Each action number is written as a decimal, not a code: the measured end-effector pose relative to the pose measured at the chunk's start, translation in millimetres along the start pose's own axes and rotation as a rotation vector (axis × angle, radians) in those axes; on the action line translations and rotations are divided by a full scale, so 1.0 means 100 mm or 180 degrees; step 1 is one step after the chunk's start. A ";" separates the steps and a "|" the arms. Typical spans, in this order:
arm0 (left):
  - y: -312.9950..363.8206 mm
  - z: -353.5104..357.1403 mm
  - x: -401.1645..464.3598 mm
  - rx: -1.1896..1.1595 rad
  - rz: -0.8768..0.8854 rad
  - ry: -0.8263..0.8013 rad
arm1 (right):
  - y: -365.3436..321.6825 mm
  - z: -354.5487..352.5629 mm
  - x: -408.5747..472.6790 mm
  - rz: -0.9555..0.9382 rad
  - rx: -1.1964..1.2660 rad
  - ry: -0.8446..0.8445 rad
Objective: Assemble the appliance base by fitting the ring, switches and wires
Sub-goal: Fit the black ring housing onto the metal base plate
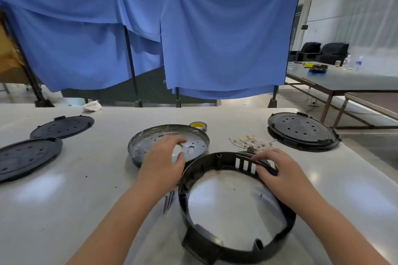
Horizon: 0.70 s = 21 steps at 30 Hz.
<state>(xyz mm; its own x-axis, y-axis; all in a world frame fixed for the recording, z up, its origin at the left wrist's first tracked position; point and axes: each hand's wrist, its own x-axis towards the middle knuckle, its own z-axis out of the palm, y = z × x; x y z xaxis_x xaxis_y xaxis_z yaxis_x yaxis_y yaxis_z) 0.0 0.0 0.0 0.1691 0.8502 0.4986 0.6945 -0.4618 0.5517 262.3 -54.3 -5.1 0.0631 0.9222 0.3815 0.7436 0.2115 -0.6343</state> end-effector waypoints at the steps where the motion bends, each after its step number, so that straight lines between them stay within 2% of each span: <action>1: -0.07 -0.01 -0.02 0.0169 -0.0020 0.0013 | 0.04 0.01 -0.01 0.0048 0.0057 0.0116; 5: -0.30 0.00 -0.15 0.0892 0.0047 -0.0208 | 0.11 0.02 -0.04 0.0206 -0.0022 0.0142; 9: -0.37 0.02 -0.19 0.1256 0.0029 -0.0355 | 0.13 0.06 -0.08 0.0301 0.0039 0.0108; 17: -0.35 0.03 -0.18 0.1089 0.0210 -0.0168 | 0.17 0.09 -0.09 0.0395 0.0225 0.0238; 21: -0.30 -0.02 -0.18 0.0912 0.0360 0.0121 | 0.17 0.09 -0.09 0.0435 0.0336 0.0312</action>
<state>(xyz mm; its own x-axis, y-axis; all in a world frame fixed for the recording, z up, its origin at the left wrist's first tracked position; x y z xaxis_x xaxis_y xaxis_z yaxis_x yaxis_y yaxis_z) -25.1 -1.8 -23.6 0.2339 0.7849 0.5738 0.8426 -0.4581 0.2831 268.6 -55.7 -25.5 0.2271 0.9099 0.3473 0.6500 0.1239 -0.7497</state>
